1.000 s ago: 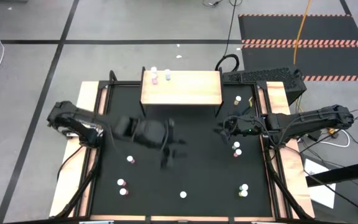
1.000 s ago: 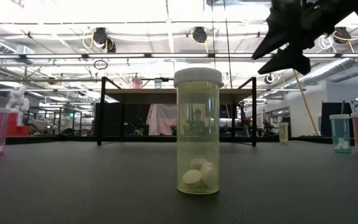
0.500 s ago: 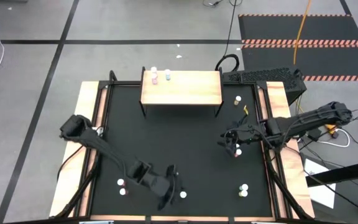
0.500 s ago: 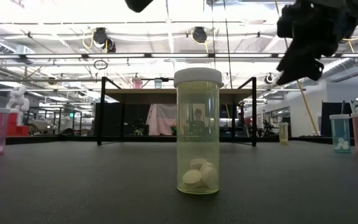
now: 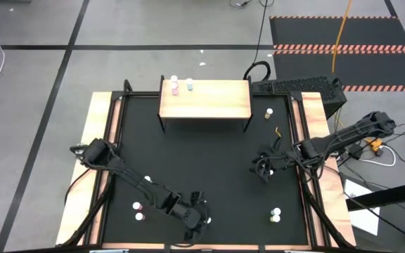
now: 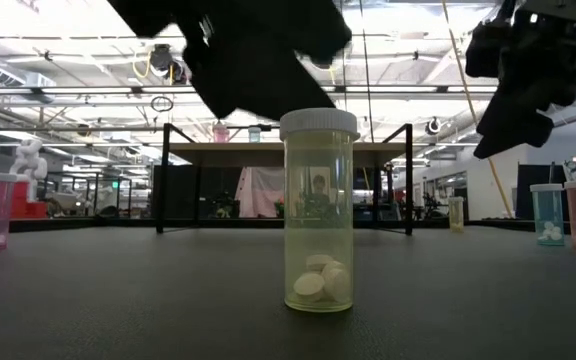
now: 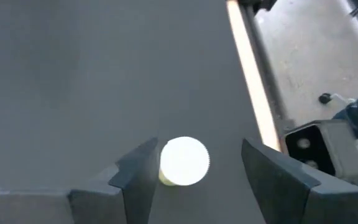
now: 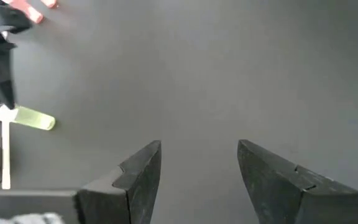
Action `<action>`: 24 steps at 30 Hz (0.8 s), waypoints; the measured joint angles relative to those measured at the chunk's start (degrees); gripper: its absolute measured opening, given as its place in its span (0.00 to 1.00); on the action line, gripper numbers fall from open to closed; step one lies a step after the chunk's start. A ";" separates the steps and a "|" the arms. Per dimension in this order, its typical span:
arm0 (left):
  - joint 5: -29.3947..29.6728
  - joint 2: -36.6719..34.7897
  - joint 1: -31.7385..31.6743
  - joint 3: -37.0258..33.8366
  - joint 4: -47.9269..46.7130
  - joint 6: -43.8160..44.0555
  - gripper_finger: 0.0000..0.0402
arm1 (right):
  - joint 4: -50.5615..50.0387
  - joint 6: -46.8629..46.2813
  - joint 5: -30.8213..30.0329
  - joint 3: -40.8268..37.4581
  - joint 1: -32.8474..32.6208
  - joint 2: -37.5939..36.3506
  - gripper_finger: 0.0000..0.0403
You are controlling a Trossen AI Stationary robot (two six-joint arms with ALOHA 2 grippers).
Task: Pick and place medicine bottles onto shelf by color
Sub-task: Put the bottom left yellow pill bottle on the shelf
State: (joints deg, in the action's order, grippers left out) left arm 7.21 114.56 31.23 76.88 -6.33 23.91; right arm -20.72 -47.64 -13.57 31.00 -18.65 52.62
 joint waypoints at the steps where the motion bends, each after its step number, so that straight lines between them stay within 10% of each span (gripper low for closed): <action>1: 0.04 0.32 -0.14 0.01 0.07 0.05 0.60 | -0.10 -0.15 -0.19 0.00 -0.35 -0.06 0.52; 10: 0.45 0.68 -0.75 0.02 -2.15 0.21 0.67 | 0.36 -1.20 -3.03 0.00 -2.43 -0.11 0.52; 24: 0.45 0.66 -0.73 0.02 -2.93 -0.93 0.35 | 1.63 -1.20 -3.12 0.00 -2.47 -0.11 0.52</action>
State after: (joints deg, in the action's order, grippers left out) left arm 7.66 115.22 30.50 76.90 -9.26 22.98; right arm -19.08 -48.84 -16.69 31.00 -21.12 52.51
